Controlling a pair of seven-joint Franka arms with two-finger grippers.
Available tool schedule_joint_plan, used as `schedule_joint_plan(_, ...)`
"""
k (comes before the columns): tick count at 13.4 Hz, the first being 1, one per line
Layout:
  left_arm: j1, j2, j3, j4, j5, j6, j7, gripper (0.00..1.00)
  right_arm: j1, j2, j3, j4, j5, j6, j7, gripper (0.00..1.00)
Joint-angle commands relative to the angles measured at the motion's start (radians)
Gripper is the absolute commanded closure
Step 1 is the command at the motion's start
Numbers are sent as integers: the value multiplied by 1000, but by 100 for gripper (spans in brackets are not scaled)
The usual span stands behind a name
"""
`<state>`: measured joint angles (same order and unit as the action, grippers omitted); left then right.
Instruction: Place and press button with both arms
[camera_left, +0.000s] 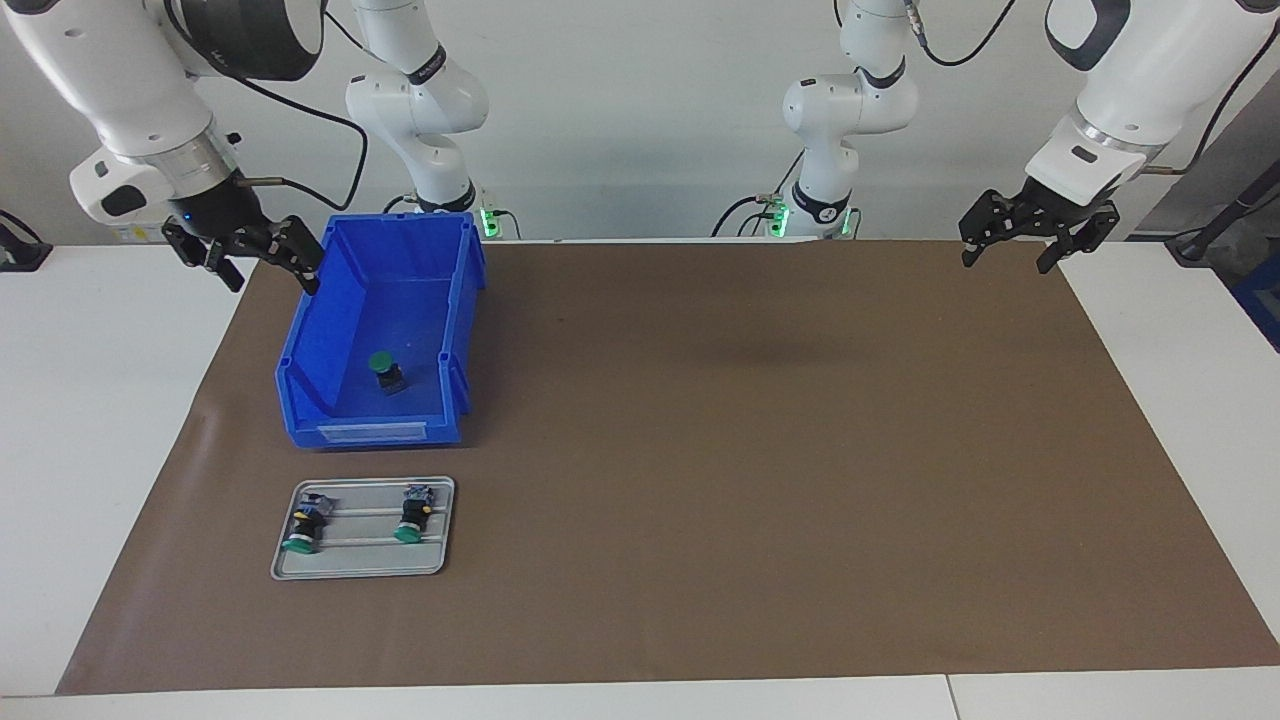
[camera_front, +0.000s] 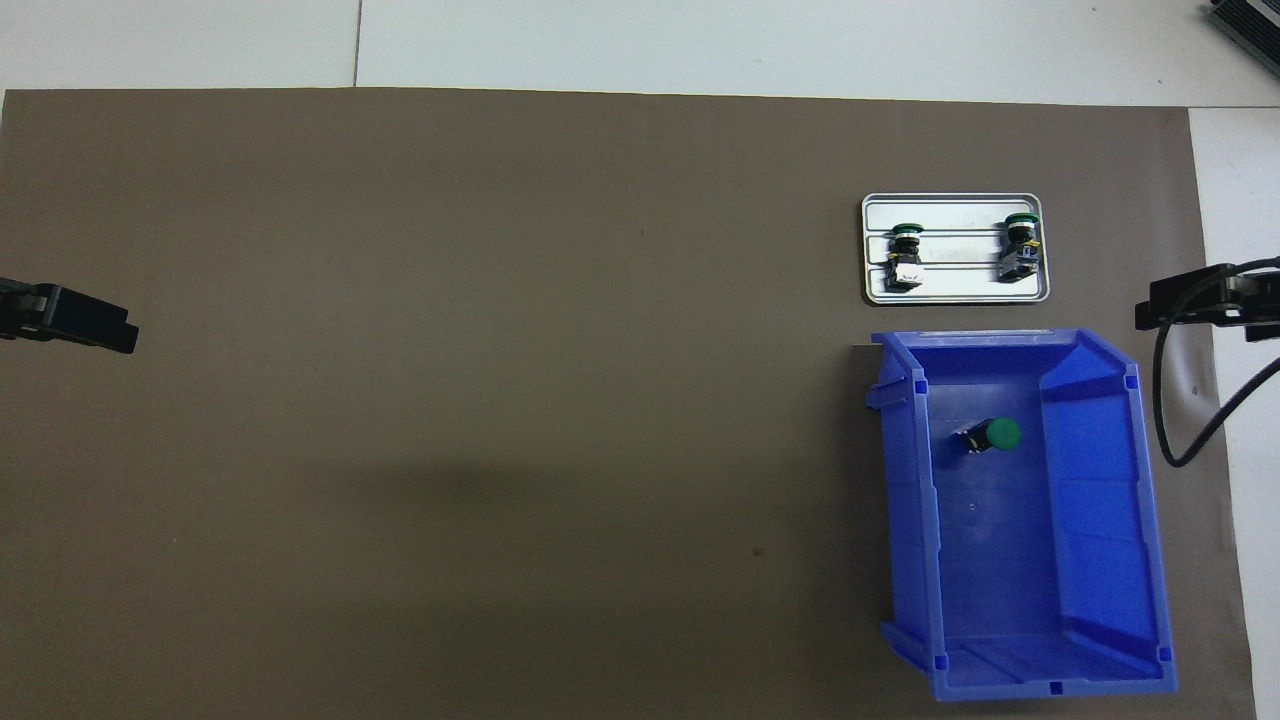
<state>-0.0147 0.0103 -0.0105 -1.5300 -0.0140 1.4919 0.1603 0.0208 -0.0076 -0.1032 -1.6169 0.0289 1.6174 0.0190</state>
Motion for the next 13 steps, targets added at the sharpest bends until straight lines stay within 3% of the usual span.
schedule_joint_plan(1, 12, -27, -11, -32, 17, 5, -10, 0, 14, -9, -6, -8, -15, 9, -16, 0)
schedule_joint_plan(13, 12, -27, -11, -32, 17, 5, -10, 0, 15, -11, 10, 5, -63, -5, -4, 0)
